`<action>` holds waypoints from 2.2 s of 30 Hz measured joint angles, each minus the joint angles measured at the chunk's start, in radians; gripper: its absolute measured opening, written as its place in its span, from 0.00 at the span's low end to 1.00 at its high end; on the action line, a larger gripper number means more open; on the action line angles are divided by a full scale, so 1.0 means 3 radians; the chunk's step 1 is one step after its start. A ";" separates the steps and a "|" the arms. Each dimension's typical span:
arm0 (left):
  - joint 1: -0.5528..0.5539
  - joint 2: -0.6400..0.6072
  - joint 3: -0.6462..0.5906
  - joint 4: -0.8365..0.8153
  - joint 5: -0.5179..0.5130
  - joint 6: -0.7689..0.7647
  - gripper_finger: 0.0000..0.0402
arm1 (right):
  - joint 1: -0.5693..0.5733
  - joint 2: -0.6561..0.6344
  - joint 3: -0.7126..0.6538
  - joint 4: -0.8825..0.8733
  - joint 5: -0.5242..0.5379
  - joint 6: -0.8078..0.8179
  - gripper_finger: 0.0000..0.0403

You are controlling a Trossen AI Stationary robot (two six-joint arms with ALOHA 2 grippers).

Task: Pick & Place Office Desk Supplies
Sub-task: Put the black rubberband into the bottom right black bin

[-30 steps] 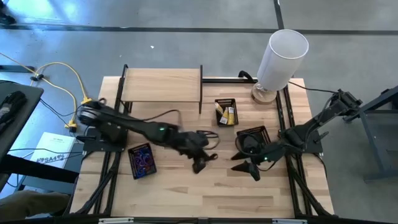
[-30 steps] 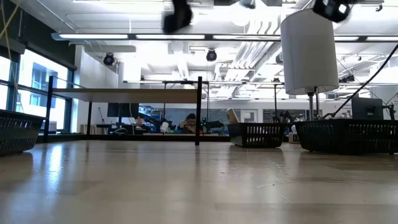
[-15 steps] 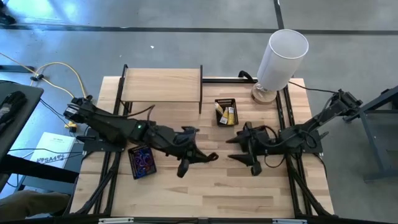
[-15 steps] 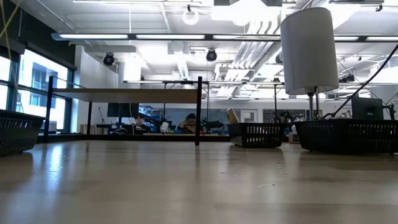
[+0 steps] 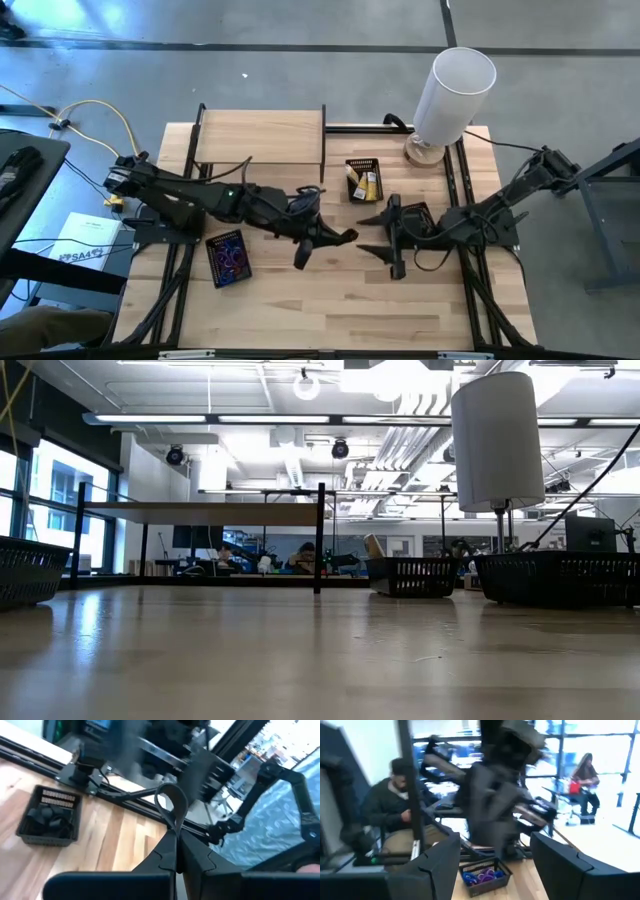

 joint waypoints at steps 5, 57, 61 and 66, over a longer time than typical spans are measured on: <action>-0.0001 -0.0001 0.0000 -0.0001 0.0020 0.0006 0.00 | -0.0171 0.0000 0.0000 0.0024 -0.0341 0.0299 0.57; -0.0110 0.0036 0.0003 -0.0009 -0.0294 0.0416 0.37 | -0.0269 0.0023 0.0000 -0.0244 -0.0919 0.0690 0.01; -0.0109 0.0036 0.0003 -0.0015 -0.0294 0.0407 0.40 | -0.0194 0.0023 0.0000 -0.0422 -0.0929 0.0892 0.01; -0.0123 0.0036 0.0003 -0.0078 -0.0292 0.0406 0.41 | -0.0080 0.0023 0.0000 -0.0775 -0.0950 0.1209 0.01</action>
